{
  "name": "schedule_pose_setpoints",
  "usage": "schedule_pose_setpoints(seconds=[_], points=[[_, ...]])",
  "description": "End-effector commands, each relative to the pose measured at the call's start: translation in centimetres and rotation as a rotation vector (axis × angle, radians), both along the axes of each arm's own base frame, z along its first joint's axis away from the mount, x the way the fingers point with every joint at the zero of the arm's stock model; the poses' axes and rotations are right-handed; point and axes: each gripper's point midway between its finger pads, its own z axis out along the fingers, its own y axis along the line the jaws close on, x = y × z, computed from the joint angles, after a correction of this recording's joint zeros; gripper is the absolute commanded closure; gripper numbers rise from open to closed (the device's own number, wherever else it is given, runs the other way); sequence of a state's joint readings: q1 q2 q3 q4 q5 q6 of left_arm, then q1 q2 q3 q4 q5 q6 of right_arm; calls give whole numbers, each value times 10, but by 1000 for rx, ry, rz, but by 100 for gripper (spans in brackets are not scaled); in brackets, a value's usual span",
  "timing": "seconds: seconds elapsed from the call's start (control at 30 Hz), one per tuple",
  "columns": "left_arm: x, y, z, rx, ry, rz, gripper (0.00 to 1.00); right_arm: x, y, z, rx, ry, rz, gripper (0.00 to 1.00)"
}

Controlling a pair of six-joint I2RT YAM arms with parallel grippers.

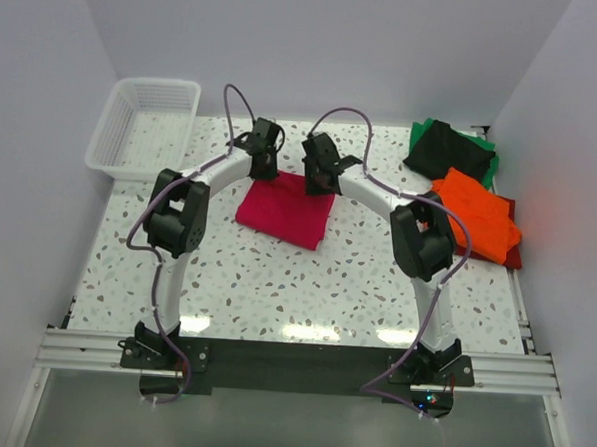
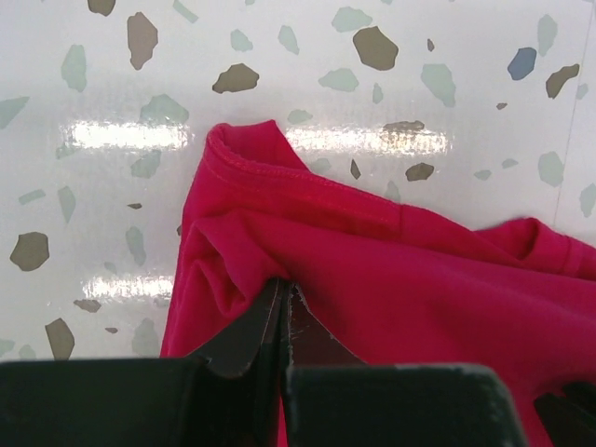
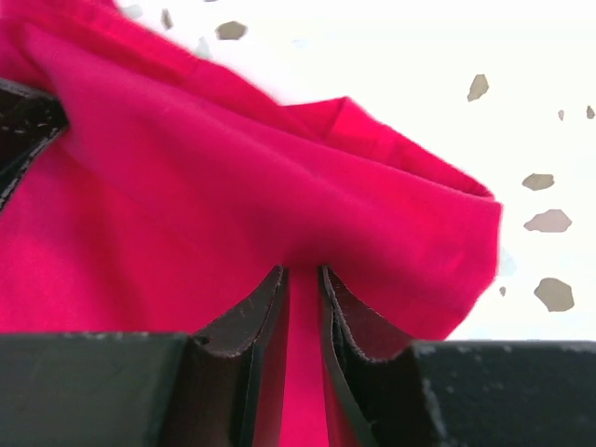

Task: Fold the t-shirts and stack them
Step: Fold the tshirt

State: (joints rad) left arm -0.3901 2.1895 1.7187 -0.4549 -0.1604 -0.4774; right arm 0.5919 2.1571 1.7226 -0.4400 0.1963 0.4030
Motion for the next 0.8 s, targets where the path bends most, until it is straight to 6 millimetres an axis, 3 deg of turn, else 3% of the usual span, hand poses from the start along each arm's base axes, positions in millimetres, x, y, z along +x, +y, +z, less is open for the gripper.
schedule_pose_setpoints(seconds=[0.0, 0.33, 0.47, 0.57, 0.63, 0.77], points=[[29, -1, 22, -4, -102, 16, 96, 22, -9, 15, 7, -52, -52, 78], [67, 1, 60, -9, -281, 81, 93, 37, -30, 2, -11, -35, -108, 80], [82, -8, 55, -14, -293, 63, 92, 40, -39, -8, -15, -13, -126, 81], [85, -7, 53, -9, -275, 67, 96, 42, -47, -17, -20, 13, -148, 81], [87, -6, 68, -30, -323, 82, 96, 42, -52, -20, -26, 34, -171, 82], [64, -4, 111, -84, -411, 44, 91, 45, -62, -28, -21, 60, -212, 83]])
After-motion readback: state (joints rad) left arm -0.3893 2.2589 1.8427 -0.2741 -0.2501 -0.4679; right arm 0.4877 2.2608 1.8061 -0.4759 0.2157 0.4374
